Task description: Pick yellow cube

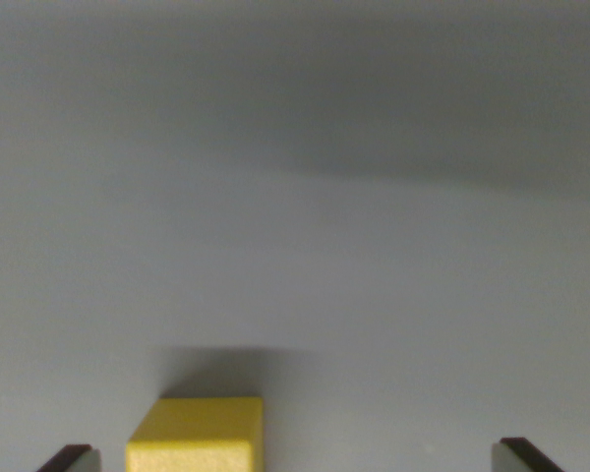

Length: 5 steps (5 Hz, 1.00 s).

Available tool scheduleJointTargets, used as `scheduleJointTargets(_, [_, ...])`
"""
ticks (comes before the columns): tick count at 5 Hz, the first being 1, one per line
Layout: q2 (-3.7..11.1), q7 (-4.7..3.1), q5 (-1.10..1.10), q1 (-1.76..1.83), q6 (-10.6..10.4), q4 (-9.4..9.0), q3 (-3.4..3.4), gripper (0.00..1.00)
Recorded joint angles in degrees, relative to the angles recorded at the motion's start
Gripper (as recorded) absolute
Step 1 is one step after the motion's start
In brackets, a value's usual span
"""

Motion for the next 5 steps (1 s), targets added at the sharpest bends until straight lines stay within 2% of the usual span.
scheduleJointTargets(1, [0.0, 0.0, 0.0, 0.0, 0.0, 0.0, 0.0, 0.0])
scheduleJointTargets(2, [1.16, 0.46, 0.0, 0.47, -2.4, -1.71, 0.36, 0.0])
scheduleJointTargets(3, [1.16, 0.46, 0.0, 0.47, -2.4, -1.71, 0.36, 0.0])
scheduleJointTargets(4, [2.26, 0.9, 0.0, 0.91, -4.6, -3.33, 0.71, 0.0])
scheduleJointTargets(5, [2.26, 0.9, 0.0, 0.91, -4.6, -3.33, 0.71, 0.0])
